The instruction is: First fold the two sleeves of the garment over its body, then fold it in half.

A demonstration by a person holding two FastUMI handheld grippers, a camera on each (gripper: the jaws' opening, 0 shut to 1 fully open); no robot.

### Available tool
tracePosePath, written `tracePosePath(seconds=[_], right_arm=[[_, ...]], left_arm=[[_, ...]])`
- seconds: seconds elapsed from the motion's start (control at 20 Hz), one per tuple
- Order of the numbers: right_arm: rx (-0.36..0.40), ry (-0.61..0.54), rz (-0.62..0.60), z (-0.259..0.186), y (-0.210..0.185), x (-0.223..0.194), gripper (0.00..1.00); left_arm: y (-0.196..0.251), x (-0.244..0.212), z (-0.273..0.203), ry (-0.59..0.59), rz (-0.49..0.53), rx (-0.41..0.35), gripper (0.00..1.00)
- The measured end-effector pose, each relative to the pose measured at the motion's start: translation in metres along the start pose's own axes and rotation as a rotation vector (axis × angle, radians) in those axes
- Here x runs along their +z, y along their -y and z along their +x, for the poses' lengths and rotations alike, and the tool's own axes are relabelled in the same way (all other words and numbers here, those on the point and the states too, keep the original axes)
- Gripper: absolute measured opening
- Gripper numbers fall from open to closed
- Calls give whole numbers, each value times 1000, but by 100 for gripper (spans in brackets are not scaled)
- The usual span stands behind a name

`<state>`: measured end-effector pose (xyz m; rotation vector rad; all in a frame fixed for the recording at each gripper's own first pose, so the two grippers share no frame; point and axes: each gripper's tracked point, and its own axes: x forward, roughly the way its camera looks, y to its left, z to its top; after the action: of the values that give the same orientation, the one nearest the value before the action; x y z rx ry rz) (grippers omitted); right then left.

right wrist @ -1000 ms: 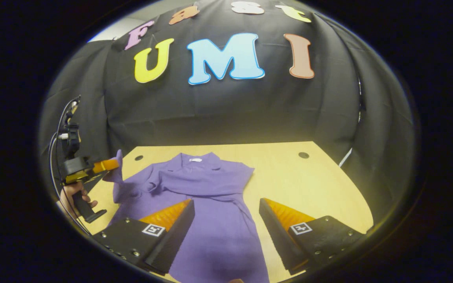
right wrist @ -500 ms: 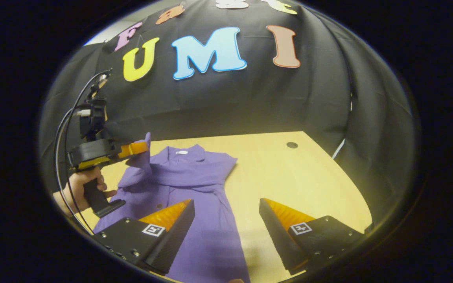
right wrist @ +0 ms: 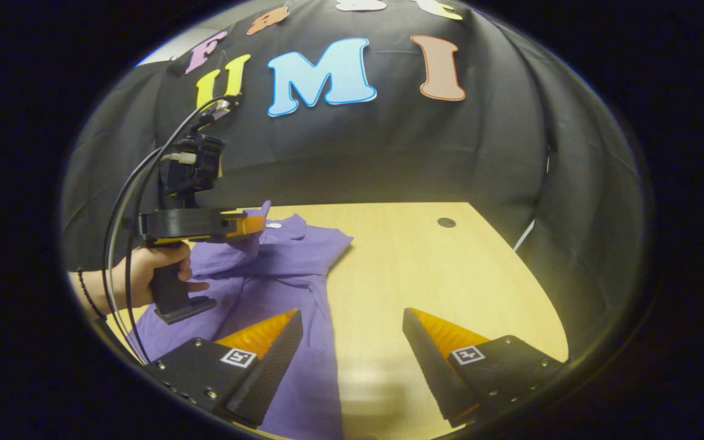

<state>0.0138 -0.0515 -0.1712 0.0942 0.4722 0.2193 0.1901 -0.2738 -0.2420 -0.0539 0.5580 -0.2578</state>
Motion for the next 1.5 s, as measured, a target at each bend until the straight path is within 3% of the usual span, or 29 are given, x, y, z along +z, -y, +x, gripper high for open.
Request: tracePosePath(seconds=[0.2, 0.45, 0.55, 0.65, 1.5], right_arm=[[-41, 0, 9, -2, 8, -3, 98], [-55, -3, 8, -8, -1, -5, 99], [-61, 9, 10, -12, -5, -6, 99], [-67, 15, 21, -15, -11, -11, 99], [-155, -182, 25, -57, -53, -131, 99]], left_arm=[[20, 0, -2, 4, 10, -84, 14], [24, 15, -28, 57, 27, -128, 79], [15, 15, -47, 66, 22, -126, 84], [-3, 10, -70, 73, 16, -107, 100], [-177, -157, -272, -82, -49, 44, 100]])
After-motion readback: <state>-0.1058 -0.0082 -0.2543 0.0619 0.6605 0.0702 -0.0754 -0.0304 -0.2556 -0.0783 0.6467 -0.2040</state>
